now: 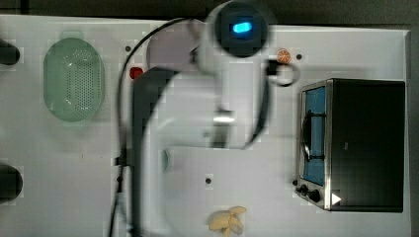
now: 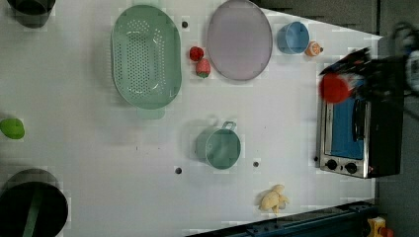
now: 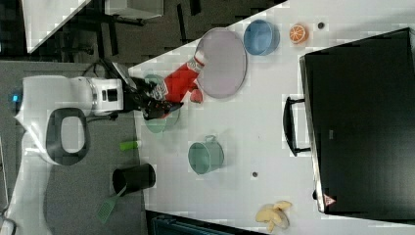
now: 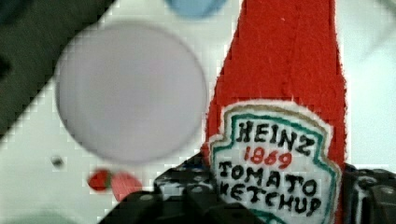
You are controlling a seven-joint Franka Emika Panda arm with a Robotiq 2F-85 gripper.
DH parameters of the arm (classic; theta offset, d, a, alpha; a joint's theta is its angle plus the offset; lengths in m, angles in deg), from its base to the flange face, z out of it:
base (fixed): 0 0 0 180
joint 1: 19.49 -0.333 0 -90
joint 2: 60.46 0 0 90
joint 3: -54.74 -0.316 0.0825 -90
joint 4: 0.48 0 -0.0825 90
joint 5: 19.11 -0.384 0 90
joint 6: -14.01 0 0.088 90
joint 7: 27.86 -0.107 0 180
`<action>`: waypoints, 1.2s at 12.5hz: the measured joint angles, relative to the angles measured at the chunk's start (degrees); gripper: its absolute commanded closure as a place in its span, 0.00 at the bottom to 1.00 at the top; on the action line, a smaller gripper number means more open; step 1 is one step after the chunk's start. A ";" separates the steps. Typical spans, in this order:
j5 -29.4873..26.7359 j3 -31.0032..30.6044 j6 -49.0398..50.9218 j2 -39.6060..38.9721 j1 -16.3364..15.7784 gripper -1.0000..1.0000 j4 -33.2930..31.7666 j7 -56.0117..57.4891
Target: Pick Ketchup from oven and place it on table.
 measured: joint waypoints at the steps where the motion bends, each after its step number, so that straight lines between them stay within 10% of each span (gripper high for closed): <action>1: 0.52 -0.70 -0.06 -0.29 -0.92 0.39 -2.41 0.00; 12: 2.20 2.07 -29.88 -6.78 2.38 0.37 -22.88 0.01; 15: 1.03 2.45 -31.64 -11.11 1.58 0.03 -23.89 -0.10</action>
